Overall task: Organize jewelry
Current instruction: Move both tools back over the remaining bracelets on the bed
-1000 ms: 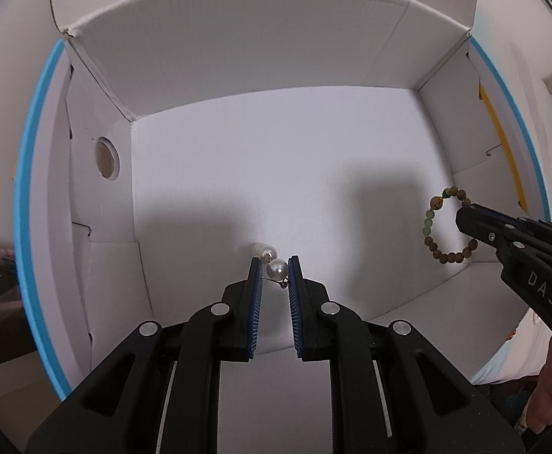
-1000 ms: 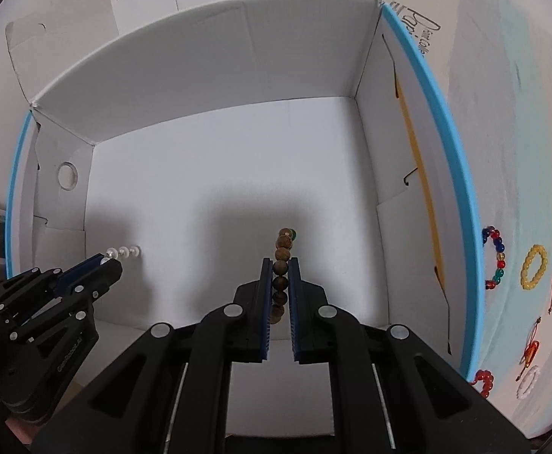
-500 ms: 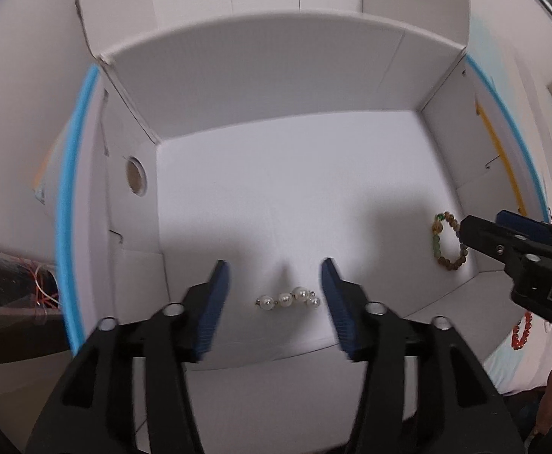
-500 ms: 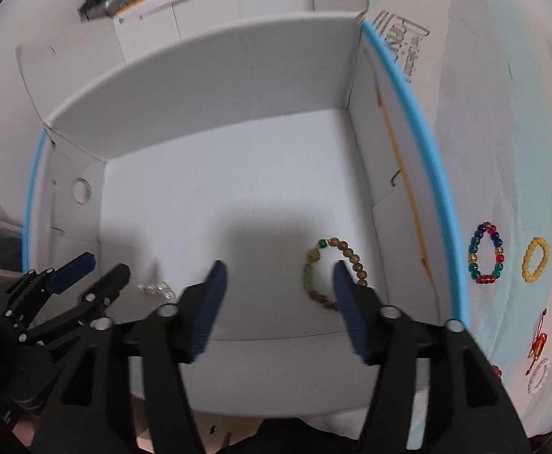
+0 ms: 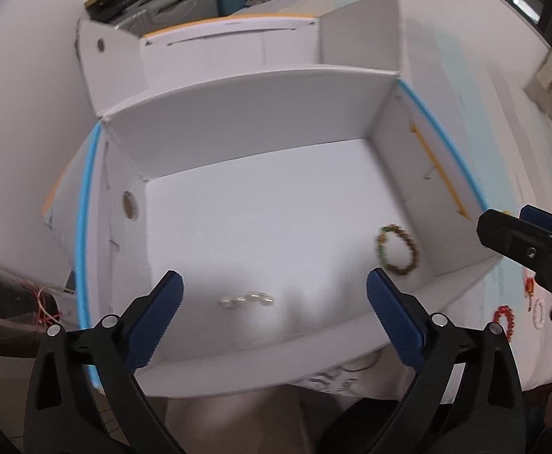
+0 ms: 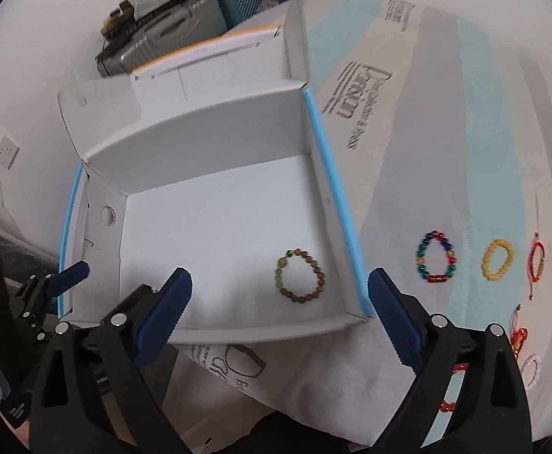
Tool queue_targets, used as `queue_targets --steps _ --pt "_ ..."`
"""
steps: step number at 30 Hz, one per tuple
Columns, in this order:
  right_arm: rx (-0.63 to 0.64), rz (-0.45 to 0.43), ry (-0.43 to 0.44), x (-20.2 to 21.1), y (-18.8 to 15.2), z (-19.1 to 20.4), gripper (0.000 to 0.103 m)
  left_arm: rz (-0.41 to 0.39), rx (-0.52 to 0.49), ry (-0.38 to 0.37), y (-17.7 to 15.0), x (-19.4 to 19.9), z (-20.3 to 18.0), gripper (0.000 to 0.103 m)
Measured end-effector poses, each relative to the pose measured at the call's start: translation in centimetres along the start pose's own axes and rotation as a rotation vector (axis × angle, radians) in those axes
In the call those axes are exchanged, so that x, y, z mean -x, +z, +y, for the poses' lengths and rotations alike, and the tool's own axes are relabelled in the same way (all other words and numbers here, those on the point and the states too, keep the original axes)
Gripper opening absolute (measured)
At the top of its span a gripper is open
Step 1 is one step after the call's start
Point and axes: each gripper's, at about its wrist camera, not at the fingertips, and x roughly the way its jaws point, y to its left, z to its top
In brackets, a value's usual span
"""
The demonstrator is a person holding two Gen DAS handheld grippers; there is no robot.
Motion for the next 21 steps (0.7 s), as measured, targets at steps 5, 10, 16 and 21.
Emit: queue_targets --steps 5,10,16,21 --pt "-0.029 -0.062 -0.025 3.3 -1.0 -3.1 0.095 -0.02 -0.051 -0.042 -0.2 0.6 -4.1 0.097" --pt "-0.073 -0.108 -0.058 6.5 -2.0 -7.2 0.095 -0.045 -0.091 -0.084 -0.4 1.6 -8.4 0.097" --pt "-0.119 -0.148 -0.112 9.6 -3.9 -12.0 0.095 -0.064 -0.149 -0.119 -1.1 2.9 -13.7 0.097" --pt "-0.167 -0.169 -0.147 11.8 -5.8 -16.3 0.095 -0.072 -0.208 -0.142 -1.9 3.5 -18.2 0.097"
